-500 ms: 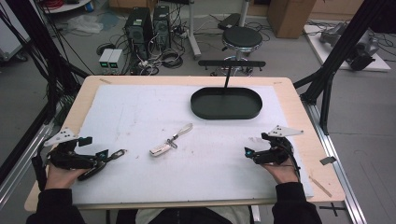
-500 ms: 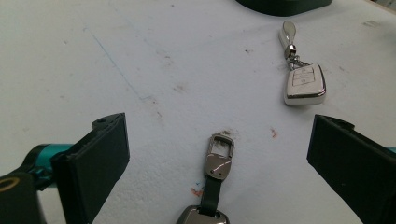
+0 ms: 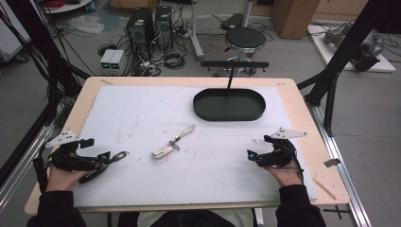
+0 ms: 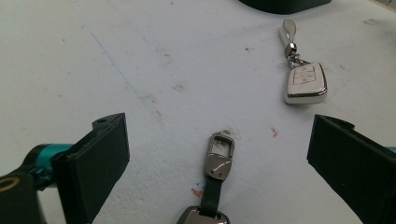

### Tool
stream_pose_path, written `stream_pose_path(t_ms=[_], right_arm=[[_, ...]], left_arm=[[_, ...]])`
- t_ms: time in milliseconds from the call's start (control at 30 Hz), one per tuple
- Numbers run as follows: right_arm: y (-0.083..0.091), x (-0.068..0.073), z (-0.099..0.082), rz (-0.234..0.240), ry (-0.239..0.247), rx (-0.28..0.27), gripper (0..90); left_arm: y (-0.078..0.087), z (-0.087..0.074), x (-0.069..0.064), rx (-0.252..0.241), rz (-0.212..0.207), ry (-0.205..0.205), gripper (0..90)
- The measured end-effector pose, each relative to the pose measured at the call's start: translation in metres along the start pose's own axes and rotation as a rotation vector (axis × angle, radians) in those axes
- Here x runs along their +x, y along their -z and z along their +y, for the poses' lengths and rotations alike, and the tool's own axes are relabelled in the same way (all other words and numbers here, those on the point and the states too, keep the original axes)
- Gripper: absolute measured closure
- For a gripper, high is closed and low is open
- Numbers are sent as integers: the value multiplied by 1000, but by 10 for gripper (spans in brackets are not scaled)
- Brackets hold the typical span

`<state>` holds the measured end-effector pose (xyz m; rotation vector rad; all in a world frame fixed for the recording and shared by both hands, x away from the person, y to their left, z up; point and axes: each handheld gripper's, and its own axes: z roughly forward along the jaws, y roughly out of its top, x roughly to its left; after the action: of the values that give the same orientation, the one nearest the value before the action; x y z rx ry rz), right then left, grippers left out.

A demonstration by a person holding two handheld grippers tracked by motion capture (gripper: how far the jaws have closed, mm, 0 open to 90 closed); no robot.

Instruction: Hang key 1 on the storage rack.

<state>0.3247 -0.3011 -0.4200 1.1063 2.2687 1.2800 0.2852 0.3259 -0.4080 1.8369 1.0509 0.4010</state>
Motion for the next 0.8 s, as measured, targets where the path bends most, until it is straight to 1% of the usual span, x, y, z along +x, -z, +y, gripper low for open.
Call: stream_pose_path(t_ms=[67, 233, 300, 400, 433, 500, 567, 600, 633, 733, 800], right_arm=[[-1, 0, 0, -1, 1, 2, 7], [-2, 0, 0, -2, 0, 9, 7], [-2, -1, -1, -3, -1, 7, 7], [-1, -1, -1, -7, -1, 7, 7], [-1, -1, -1, -8, -1, 7, 7], [-2, -1, -2, -14, 0, 9, 7], [-3, -1, -3, -14, 3, 16, 7], [-5, -3, -4, -13, 3, 30, 7], [-5, -3, -4, -13, 3, 30, 7], [-4, -3, -5, -14, -3, 24, 7], [-3, -3, -5, -15, -6, 17, 7]], left_arm=[[-1, 1, 0, 1, -7, 2, 61], [-8, 5, -5, 18, -23, -20, 61], [-10, 7, -6, 29, -25, -28, 61], [-12, 9, -8, 32, -25, -28, 61], [-14, 10, -8, 44, -29, -24, 61], [-17, 11, -10, 61, -37, -31, 61], [-21, 13, -13, 82, -44, -44, 61], [-23, 14, -14, 91, -50, -53, 61], [-24, 16, -16, 94, -54, -57, 61], [-26, 25, -22, 76, -69, -72, 61], [-30, 32, -26, 70, -61, -88, 61]])
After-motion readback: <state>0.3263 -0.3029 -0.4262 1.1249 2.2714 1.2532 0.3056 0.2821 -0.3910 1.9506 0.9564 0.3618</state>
